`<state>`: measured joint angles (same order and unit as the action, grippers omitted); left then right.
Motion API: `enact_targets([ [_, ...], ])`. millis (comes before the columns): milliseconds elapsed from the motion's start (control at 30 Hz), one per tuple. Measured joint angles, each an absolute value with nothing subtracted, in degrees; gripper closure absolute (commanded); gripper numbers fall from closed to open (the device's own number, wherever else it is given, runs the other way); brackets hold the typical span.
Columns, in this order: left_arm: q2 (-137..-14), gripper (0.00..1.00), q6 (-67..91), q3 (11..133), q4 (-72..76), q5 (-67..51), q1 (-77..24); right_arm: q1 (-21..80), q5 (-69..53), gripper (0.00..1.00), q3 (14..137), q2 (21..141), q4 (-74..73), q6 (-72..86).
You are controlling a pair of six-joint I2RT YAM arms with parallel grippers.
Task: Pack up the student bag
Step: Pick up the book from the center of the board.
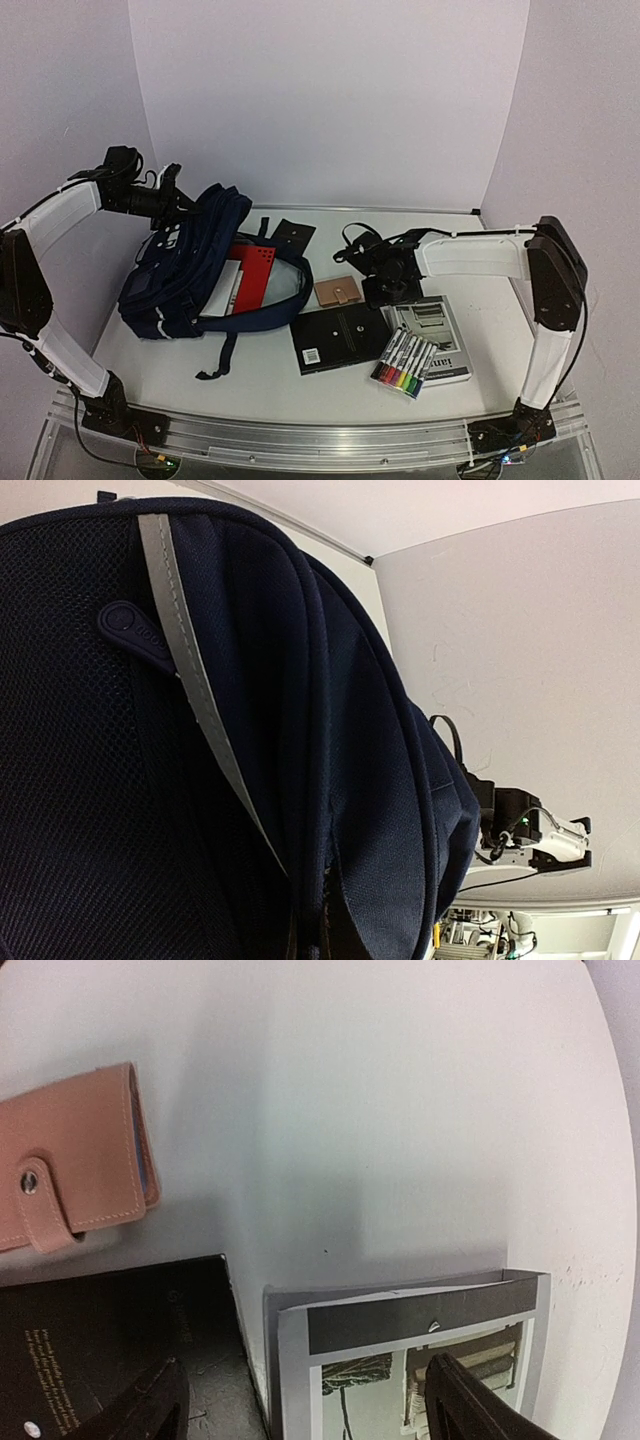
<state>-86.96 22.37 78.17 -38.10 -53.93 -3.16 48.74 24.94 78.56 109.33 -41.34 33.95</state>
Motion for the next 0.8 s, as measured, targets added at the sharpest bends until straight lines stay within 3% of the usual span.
enact_targets([
  [233, -87.0, 1.00, 21.9, 78.2, -38.6, -53.9, -3.2, 48.7, 26.5, 0.48, 78.6, 114.3, -41.8, 35.1],
  [467, -87.0, 1.00, 21.8, 78.2, -38.8, -53.9, -3.2, 48.7, 31.5, 0.81, 78.5, 116.3, -42.5, 37.5],
  [633, -87.0, 1.00, 21.2, 78.2, -39.0, -54.0, -3.2, 48.8, 35.8, 0.99, 78.8, 117.4, -43.1, 38.2],
  [800, -87.0, 1.00, 21.0, 78.2, -39.1, -54.0, -3.2, 47.7, 40.2, 1.00, 80.5, 118.2, -44.2, 37.5],
])
